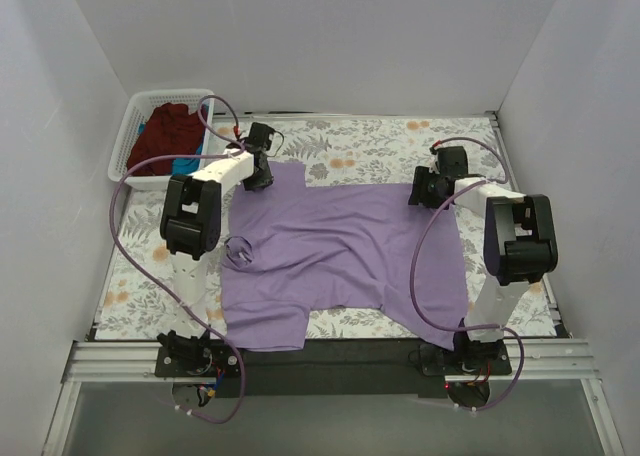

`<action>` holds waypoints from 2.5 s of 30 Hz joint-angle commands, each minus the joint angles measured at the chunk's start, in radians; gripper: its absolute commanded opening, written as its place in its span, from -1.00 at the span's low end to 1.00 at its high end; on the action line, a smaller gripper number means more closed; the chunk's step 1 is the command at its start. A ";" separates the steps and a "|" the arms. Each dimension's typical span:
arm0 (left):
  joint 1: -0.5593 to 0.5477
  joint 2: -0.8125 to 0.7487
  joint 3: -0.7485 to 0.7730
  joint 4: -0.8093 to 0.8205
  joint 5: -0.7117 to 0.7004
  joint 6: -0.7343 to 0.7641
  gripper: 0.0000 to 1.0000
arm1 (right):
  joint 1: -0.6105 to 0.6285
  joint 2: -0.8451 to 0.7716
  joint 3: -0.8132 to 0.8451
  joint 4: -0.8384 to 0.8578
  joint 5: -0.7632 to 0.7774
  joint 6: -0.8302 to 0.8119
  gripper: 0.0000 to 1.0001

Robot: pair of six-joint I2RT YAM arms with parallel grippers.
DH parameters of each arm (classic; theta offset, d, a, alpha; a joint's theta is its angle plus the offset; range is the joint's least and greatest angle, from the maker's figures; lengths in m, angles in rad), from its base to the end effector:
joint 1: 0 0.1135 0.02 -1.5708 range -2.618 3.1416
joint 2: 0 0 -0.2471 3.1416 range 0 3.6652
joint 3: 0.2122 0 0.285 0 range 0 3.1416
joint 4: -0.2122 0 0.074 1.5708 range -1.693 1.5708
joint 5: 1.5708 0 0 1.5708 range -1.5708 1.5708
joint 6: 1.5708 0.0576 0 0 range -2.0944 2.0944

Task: Fold and stack the t-shirts
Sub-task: Flatten the tshirt out

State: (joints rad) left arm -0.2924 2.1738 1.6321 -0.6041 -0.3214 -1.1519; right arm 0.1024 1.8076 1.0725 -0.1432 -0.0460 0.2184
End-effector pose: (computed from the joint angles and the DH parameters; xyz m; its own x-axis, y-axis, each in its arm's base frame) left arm 0.4676 -0.1218 0.1076 -0.4908 -0.7574 -0.4306 -0.7364 0.6247 -0.2596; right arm 0.4065 0.0444 0.1101 -0.7759 0.1379 -0.6156 0.0377 0.9842 0.1729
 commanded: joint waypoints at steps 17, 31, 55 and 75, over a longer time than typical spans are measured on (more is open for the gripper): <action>0.061 0.321 0.548 0.219 0.223 0.124 0.00 | -0.175 0.280 0.451 -0.055 -0.190 0.019 0.36; 0.016 -0.141 0.114 0.255 0.159 0.118 0.23 | -0.061 -0.079 0.146 -0.049 -0.160 -0.027 0.36; 0.038 -0.071 -0.114 0.257 -0.038 0.175 -0.14 | 0.798 -0.007 0.132 0.057 -0.402 -0.163 0.20; 0.064 0.063 -0.048 0.366 0.013 0.334 0.07 | 1.073 0.141 0.236 -0.433 -0.190 -0.533 0.23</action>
State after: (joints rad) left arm -0.2371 2.1937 1.5681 -0.2512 -0.3176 -0.8753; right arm 1.1748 1.9446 1.3205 -0.4419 -0.3119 -0.2665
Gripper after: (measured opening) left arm 0.530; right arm 0.616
